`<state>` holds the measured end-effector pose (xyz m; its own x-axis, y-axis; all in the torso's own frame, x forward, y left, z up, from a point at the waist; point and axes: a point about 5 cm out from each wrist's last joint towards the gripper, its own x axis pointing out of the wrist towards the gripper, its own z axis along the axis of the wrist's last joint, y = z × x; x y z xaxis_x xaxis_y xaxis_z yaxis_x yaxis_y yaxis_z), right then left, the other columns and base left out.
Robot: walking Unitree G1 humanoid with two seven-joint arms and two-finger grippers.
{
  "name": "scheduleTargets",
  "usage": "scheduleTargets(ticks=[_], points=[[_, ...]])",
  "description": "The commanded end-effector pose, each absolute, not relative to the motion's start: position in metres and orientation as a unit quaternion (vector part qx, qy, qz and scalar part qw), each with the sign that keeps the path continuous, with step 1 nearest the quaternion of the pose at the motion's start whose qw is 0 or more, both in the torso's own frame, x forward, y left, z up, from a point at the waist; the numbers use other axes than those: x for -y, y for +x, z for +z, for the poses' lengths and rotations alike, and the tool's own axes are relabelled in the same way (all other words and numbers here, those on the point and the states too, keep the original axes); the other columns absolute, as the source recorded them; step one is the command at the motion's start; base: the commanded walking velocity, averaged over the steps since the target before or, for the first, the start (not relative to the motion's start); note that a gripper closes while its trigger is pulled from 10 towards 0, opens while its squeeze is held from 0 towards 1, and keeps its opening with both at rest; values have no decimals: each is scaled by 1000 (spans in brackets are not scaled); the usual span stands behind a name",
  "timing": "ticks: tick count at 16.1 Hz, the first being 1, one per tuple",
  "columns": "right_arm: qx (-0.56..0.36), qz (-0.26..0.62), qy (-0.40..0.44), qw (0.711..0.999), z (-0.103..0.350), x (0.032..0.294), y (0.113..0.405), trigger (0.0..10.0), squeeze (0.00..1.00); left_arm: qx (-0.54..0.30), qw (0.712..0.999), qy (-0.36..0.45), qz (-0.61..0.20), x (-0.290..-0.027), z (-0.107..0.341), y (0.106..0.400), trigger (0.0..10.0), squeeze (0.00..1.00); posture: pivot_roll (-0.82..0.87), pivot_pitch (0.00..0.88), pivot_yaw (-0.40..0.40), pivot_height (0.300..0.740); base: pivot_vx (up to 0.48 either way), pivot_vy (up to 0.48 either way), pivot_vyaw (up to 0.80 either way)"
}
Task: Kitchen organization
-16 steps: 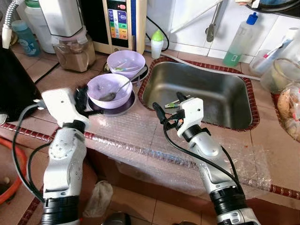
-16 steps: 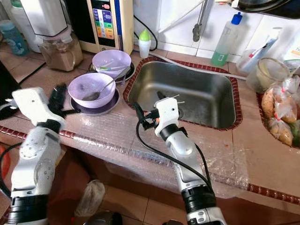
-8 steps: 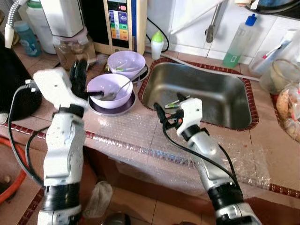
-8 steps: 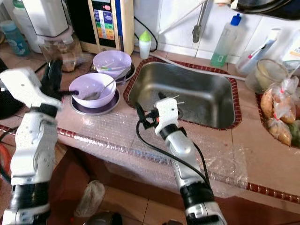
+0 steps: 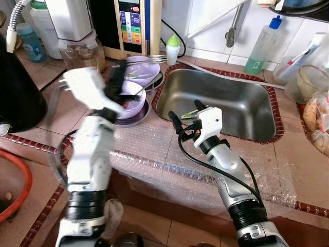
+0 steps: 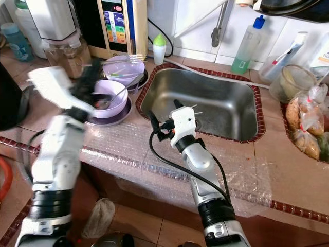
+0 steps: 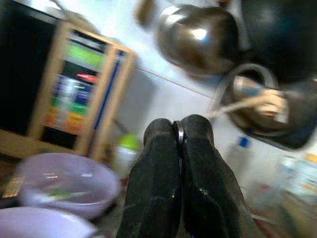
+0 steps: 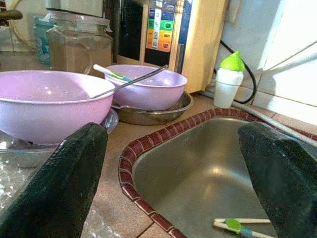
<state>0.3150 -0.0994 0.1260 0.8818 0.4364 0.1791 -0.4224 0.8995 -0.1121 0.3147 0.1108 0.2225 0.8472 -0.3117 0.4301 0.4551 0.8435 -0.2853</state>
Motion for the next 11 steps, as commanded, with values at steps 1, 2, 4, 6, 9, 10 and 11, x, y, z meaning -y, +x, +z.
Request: scheduleTargets(ticks=[1,2,4,6,9,10,11], points=[[102,209,-40,972,126,105,316,10000,0,181,935,-193,-237,-99,226,316,0,0,7,0,26,740,0,0,0],[109,204,-53,971,128,107,317,10000,0,162,933,-190,-259,-90,223,317,0,0,1,0,27,740,0,0,0],[135,190,-112,966,136,111,320,10000,0,107,932,-173,-302,-71,209,317,0,0,-5,0,28,740,0,0,0],[163,172,-223,946,139,114,320,10000,0,78,935,-146,-313,-65,199,317,0,0,-9,0,29,740,0,0,0],[173,175,-253,936,137,111,320,10000,0,37,930,-143,-337,-55,186,314,0,0,-9,0,28,740,0,0,0],[177,175,-265,931,137,110,321,10000,0,27,926,-134,-351,-52,184,312,0,0,-8,0,27,740,0,0,0],[181,177,-274,928,137,108,322,10000,0,23,925,-130,-355,-52,183,311,0,0,-7,0,27,740,0,0,0]])
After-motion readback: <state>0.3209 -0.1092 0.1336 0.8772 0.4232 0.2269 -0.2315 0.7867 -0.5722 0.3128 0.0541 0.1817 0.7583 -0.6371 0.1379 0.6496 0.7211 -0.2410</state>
